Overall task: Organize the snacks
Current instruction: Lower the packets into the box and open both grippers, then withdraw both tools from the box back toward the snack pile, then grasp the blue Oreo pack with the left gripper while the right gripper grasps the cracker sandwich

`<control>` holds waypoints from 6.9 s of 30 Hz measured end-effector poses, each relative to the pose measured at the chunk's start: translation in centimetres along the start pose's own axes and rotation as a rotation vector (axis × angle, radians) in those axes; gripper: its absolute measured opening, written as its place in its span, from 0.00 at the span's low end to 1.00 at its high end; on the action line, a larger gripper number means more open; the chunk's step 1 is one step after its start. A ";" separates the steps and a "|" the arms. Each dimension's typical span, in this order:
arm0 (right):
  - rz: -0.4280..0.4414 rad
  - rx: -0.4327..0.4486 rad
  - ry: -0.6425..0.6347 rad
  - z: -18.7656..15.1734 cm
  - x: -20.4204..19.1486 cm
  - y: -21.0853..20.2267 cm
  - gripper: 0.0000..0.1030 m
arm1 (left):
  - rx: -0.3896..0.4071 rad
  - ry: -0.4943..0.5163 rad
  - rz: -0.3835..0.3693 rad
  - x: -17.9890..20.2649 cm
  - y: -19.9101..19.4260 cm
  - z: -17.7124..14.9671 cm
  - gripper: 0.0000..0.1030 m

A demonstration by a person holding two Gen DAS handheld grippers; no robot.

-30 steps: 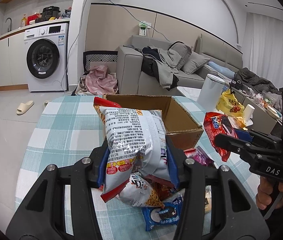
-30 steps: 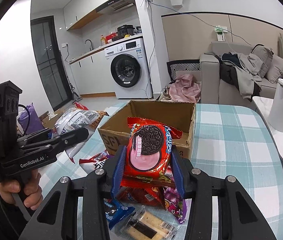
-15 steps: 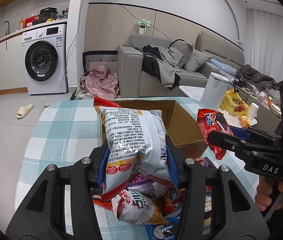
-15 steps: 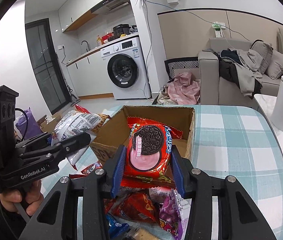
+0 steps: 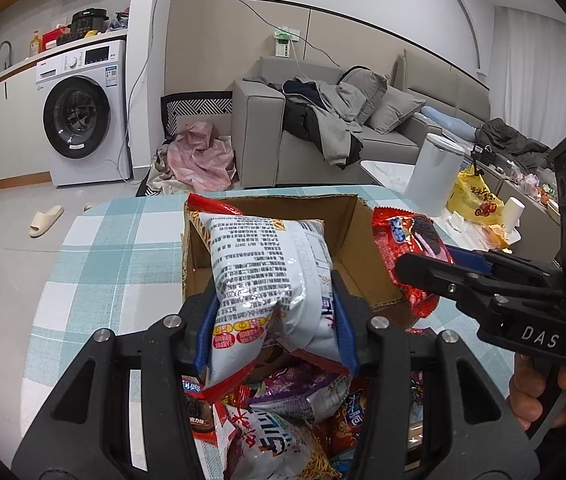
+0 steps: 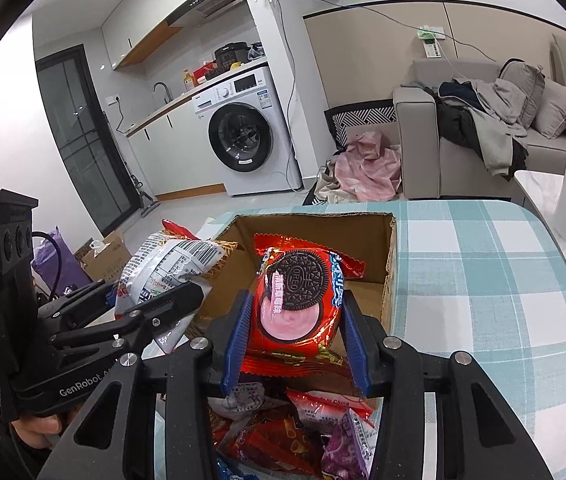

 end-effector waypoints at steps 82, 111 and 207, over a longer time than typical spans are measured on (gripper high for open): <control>-0.046 -0.034 0.007 -5.8 0.7 -3.3 1.00 | 0.007 -0.010 0.099 -2.5 -7.4 -6.8 1.00; -0.090 -0.165 0.025 -11.5 1.8 -2.3 1.00 | -0.113 -0.017 0.074 -1.5 -6.9 -11.9 1.00; -0.223 -0.363 -0.083 -17.8 2.3 1.3 0.83 | -0.327 0.124 -0.059 4.5 0.9 -18.4 0.47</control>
Point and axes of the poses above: each gripper's, at about its wrist camera, not at the fingertips, and y roughly the way its jaws point, x to its right, z to its top, the point moved 4 cm from there along y, roughly the way its jaws point, and after that the axes turned 10 degrees about -x, right-handed, at the moved point
